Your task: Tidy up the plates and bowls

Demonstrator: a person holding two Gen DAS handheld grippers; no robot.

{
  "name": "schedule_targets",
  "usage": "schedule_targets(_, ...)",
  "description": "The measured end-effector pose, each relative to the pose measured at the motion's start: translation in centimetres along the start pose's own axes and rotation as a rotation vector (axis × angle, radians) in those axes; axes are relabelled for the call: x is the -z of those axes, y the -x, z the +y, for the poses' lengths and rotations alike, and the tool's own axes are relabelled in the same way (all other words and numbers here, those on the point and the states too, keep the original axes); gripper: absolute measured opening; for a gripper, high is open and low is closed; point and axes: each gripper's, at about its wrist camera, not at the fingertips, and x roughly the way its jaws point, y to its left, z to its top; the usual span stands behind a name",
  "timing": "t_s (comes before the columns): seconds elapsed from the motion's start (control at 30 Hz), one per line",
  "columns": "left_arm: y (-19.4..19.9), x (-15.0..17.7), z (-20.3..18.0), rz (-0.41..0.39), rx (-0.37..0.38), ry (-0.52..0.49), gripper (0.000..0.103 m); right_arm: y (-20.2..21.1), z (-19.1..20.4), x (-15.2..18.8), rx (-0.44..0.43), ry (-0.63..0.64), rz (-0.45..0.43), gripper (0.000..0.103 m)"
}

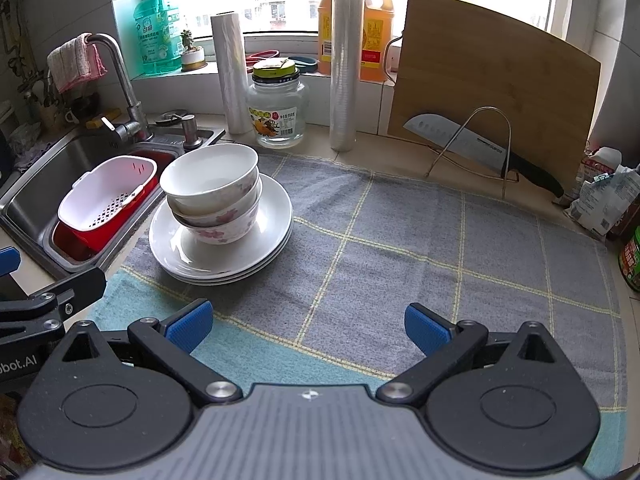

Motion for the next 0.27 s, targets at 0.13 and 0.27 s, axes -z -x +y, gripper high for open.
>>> schedule_targets(0.13,0.06,-0.04,-0.14,-0.002,-0.003,0.0,0.102,0.0,-0.01,-0.01,0.001,0.0,-0.001,0.103)
schedule_targets(0.27,0.06,-0.1,-0.2,-0.001,-0.004,-0.001,0.101,0.01,-0.01,0.01,0.0,0.0,-0.001,0.103)
